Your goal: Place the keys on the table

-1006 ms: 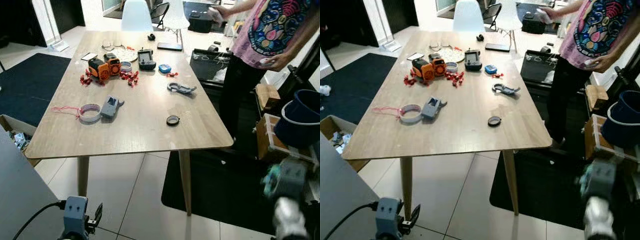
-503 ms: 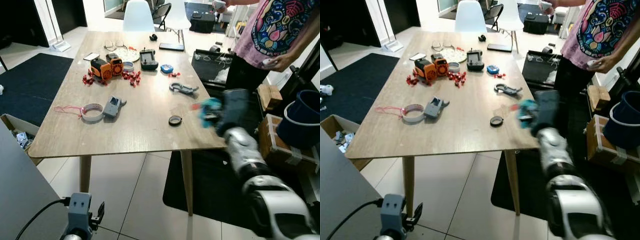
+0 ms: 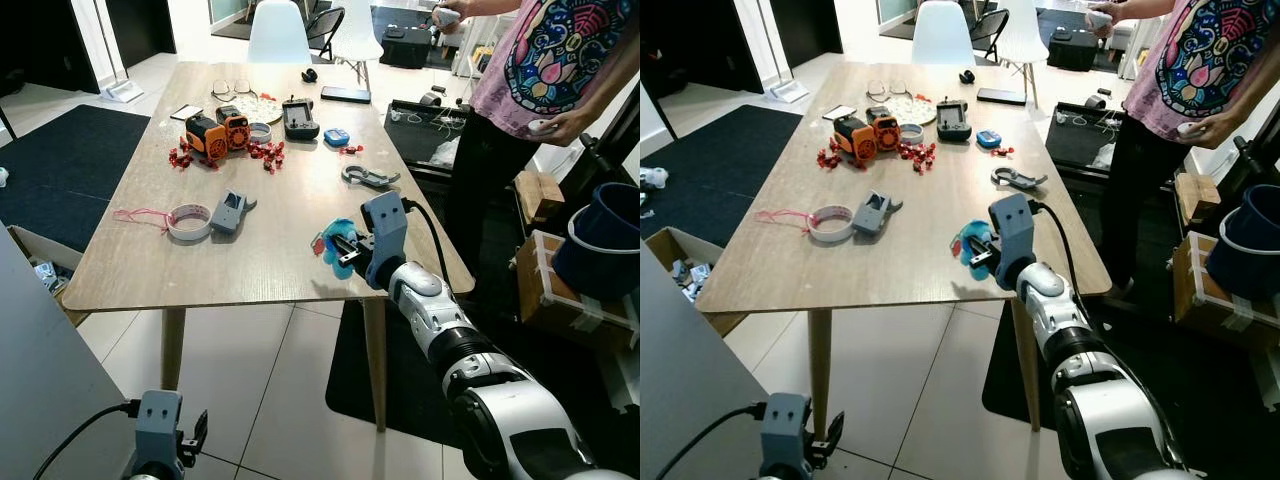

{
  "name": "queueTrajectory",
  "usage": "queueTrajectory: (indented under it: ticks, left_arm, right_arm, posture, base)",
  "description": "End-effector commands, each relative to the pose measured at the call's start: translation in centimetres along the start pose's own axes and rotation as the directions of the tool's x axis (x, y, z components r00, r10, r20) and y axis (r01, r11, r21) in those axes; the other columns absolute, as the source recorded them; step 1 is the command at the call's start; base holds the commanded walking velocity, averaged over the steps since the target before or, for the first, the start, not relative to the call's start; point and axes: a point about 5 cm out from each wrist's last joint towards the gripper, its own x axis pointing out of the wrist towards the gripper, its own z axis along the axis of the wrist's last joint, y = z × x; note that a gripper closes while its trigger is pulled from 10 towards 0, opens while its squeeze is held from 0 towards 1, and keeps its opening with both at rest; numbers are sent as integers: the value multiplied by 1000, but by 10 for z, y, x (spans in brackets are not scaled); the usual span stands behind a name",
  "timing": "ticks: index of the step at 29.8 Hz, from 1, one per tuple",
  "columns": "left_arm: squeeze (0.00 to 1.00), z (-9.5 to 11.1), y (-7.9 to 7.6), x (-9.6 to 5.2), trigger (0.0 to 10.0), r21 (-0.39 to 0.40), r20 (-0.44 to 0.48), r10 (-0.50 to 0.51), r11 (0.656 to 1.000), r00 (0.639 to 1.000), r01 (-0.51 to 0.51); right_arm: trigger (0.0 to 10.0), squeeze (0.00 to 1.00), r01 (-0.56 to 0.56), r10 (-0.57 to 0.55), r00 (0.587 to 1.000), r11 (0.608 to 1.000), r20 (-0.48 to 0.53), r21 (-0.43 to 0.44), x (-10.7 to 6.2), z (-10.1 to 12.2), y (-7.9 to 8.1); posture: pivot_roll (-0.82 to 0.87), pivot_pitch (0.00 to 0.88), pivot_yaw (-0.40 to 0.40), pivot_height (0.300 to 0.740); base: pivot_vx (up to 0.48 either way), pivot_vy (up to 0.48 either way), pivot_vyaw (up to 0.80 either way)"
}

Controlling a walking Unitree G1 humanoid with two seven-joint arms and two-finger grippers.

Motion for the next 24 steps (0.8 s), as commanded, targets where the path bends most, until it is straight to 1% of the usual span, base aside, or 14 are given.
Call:
queueTrajectory:
  ticks: [1,3,4,5,9,13,15,16,19,24]
  left_arm:
    - [0,-6,0,-3,10000,-7,-25,4,1000,1000,-4]
    - [0,-6,0,-3,10000,-6,-29,2,1000,1000,-3]
    - [0,-6,0,-3,10000,-6,-29,2,1000,1000,-3]
    - [0,-6,-1,-2,10000,-5,-30,1,1000,1000,-1]
    - [0,-4,0,-1,10000,-5,-18,11,1000,1000,-11]
    - [0,-2,2,0,10000,-4,-6,21,1000,1000,-21]
    - [0,2,4,1,10000,2,16,35,999,999,-35]
    - [0,3,4,1,10000,6,21,38,999,999,-38]
    - [0,6,4,1,10000,15,41,48,999,998,-49]
    - [0,10,5,2,10000,15,69,60,998,996,-61]
  right_arm:
    - [10000,0,35,-35,999,999,5,5,0,3,-6]
    - [10000,0,75,-76,997,997,23,16,-1,8,-12]
    - [10000,0,75,-76,997,997,23,16,-1,8,-12]
    - [10000,0,130,-131,990,991,49,22,-1,15,-19]
    - [10000,0,192,-194,978,981,82,32,0,27,-28]
    - [10000,0,206,-208,973,978,96,31,2,33,-30]
    - [10000,0,218,-219,969,976,116,23,6,44,-31]
    - [10000,0,221,-222,968,975,117,20,6,46,-31]
    - [10000,0,233,-233,965,972,118,11,7,50,-33]
    - [10000,0,239,-238,964,971,121,3,8,54,-34]
  posture:
    - [56,40,-37,740]
    - [55,42,-34,740]
    - [55,42,-34,740]
    - [54,44,-32,740]
    - [55,60,-36,740]
    - [57,67,-38,740]
    - [59,99,-46,740]
    - [59,104,-48,740]
    - [58,125,-52,740]
    - [59,137,-53,740]
  base:
    - [0,0,0]
    - [0,0,0]
    - [0,0,0]
    - [0,0,0]
    - [0,0,0]
    - [0,0,0]
    - [0,0,0]
    - [0,0,0]
    - [0,0,0]
    - [0,0,0]
